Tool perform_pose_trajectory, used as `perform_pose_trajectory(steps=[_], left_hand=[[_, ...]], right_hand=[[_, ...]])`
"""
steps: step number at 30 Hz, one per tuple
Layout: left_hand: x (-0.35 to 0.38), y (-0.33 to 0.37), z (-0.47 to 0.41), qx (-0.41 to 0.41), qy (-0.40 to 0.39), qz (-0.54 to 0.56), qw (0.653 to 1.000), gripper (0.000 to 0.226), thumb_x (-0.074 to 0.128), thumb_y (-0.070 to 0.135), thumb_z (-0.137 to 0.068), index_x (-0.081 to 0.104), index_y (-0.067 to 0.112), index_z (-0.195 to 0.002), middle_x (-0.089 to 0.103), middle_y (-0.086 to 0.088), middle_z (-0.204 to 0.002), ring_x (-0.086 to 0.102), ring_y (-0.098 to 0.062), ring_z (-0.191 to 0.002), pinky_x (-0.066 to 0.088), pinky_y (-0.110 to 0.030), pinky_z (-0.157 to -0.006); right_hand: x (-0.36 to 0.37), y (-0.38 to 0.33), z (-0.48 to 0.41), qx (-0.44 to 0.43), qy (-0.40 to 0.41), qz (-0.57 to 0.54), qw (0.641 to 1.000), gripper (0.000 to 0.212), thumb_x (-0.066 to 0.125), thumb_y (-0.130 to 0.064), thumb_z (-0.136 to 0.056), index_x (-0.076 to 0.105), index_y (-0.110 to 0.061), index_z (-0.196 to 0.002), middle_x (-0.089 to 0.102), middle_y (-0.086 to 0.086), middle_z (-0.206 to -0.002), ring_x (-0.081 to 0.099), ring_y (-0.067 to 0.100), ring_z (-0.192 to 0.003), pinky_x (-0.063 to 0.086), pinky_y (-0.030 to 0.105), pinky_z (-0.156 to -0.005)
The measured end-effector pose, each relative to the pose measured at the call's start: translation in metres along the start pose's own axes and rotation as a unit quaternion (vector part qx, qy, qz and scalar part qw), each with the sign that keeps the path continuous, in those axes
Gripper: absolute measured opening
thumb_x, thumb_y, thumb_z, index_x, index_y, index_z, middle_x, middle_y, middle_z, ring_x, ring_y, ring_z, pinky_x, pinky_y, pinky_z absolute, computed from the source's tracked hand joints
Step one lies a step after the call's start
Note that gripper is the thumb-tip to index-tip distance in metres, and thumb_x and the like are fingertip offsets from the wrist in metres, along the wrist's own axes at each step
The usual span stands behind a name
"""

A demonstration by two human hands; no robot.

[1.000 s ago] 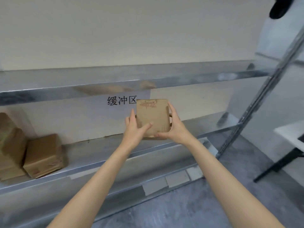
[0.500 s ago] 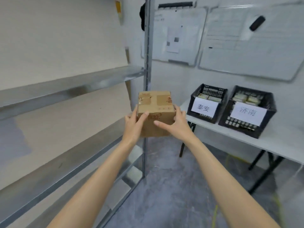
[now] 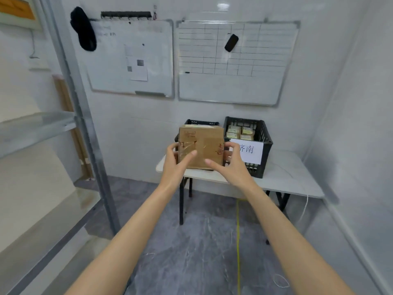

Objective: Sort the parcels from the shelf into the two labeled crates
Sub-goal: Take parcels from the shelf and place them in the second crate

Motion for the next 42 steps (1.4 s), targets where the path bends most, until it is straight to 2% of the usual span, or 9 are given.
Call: perform_pose_trajectory(steps=[7,11,16,19,22,28,33,36,42], left_hand=[[0.054,-0.023,-0.116,0.010,-0.046,-0.027,0.999,0.063,0.076,0.043,-0.079,0.033,0.032,-0.124,0.051,0.014,-0.119,0.051,-0.011,-0.117,0.041,-0.030,-0.098],[0.082,-0.044,-0.163,-0.002,-0.074,-0.037,0.997,0.066,0.077,0.040,-0.078,0.030,0.026,-0.121,0.048,0.017,-0.112,0.051,-0.010,-0.112,0.038,-0.024,-0.088],[0.116,-0.068,-0.214,0.001,-0.104,-0.066,0.992,0.077,0.079,0.043,-0.075,0.023,0.033,-0.126,0.049,0.016,-0.117,0.051,0.007,-0.100,0.041,-0.018,-0.080],[0.134,-0.084,-0.243,0.010,-0.118,-0.074,0.990,0.099,0.082,0.046,-0.071,0.014,0.039,-0.143,0.047,0.022,-0.117,0.054,-0.004,-0.105,0.043,-0.030,-0.094],[0.156,-0.098,-0.274,0.013,-0.125,-0.076,0.989,0.114,0.080,0.055,-0.061,0.008,0.043,-0.148,0.050,0.026,-0.124,0.052,-0.009,-0.119,0.041,-0.035,-0.102],[0.204,-0.114,-0.346,0.028,-0.129,-0.055,0.990,0.110,0.082,0.046,-0.064,0.012,0.040,-0.149,0.043,0.042,-0.119,0.049,0.001,-0.117,0.041,-0.032,-0.102],[0.243,-0.128,-0.408,0.045,-0.091,-0.067,0.993,0.100,0.082,0.032,-0.075,0.014,0.040,-0.148,0.048,0.019,-0.135,0.049,-0.004,-0.121,0.045,-0.023,-0.092],[0.260,-0.141,-0.436,0.049,-0.060,-0.076,0.994,0.098,0.081,0.030,-0.076,0.015,0.040,-0.147,0.048,0.028,-0.126,0.050,0.004,-0.114,0.042,-0.013,-0.081],[0.267,-0.175,-0.482,0.018,-0.035,-0.090,0.995,0.095,0.080,0.028,-0.078,0.015,0.037,-0.147,0.054,0.021,-0.128,0.055,0.003,-0.112,0.048,-0.023,-0.088]], right_hand=[[-0.039,0.041,-0.097,0.013,0.062,0.025,0.998,0.065,0.079,-0.038,-0.080,0.030,-0.028,-0.121,0.051,-0.020,-0.111,0.052,-0.020,-0.093,0.041,-0.001,-0.067],[-0.055,0.069,-0.136,0.027,0.092,0.038,0.995,0.062,0.078,-0.038,-0.081,0.030,-0.025,-0.118,0.049,-0.006,-0.122,0.052,0.008,-0.110,0.038,0.009,-0.076],[-0.074,0.104,-0.180,0.032,0.121,0.042,0.991,0.074,0.081,-0.032,-0.079,0.025,-0.027,-0.126,0.049,-0.002,-0.126,0.054,0.018,-0.116,0.049,0.023,-0.089],[-0.086,0.122,-0.209,0.024,0.116,0.037,0.992,0.097,0.084,-0.028,-0.076,0.016,-0.029,-0.144,0.049,0.005,-0.133,0.054,0.023,-0.119,0.049,0.042,-0.101],[-0.100,0.141,-0.243,0.013,0.111,0.059,0.992,0.108,0.086,-0.028,-0.074,0.010,-0.030,-0.151,0.043,0.006,-0.140,0.050,0.021,-0.123,0.047,0.043,-0.103],[-0.131,0.177,-0.325,-0.030,0.085,0.113,0.989,0.116,0.086,-0.039,-0.072,0.002,-0.040,-0.152,0.015,-0.001,-0.157,0.025,0.004,-0.126,0.033,0.031,-0.102],[-0.158,0.204,-0.396,-0.042,0.050,0.121,0.990,0.111,0.086,-0.039,-0.072,0.009,-0.035,-0.153,0.028,0.003,-0.153,0.037,0.015,-0.136,0.039,0.044,-0.111],[-0.168,0.221,-0.434,-0.053,0.039,0.122,0.990,0.108,0.086,-0.039,-0.071,0.013,-0.034,-0.151,0.034,0.001,-0.150,0.037,0.006,-0.127,0.039,0.037,-0.107],[-0.160,0.254,-0.489,-0.053,0.027,0.118,0.991,0.105,0.089,-0.038,-0.066,0.023,-0.027,-0.147,0.039,0.000,-0.146,0.041,0.009,-0.127,0.042,0.033,-0.102]])
Point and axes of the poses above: each hand's wrist, its own z-axis away from the middle knuckle, its own x-axis out of the palm, y = z × x, the point moved 3 cm from there along -z, towards the middle knuckle
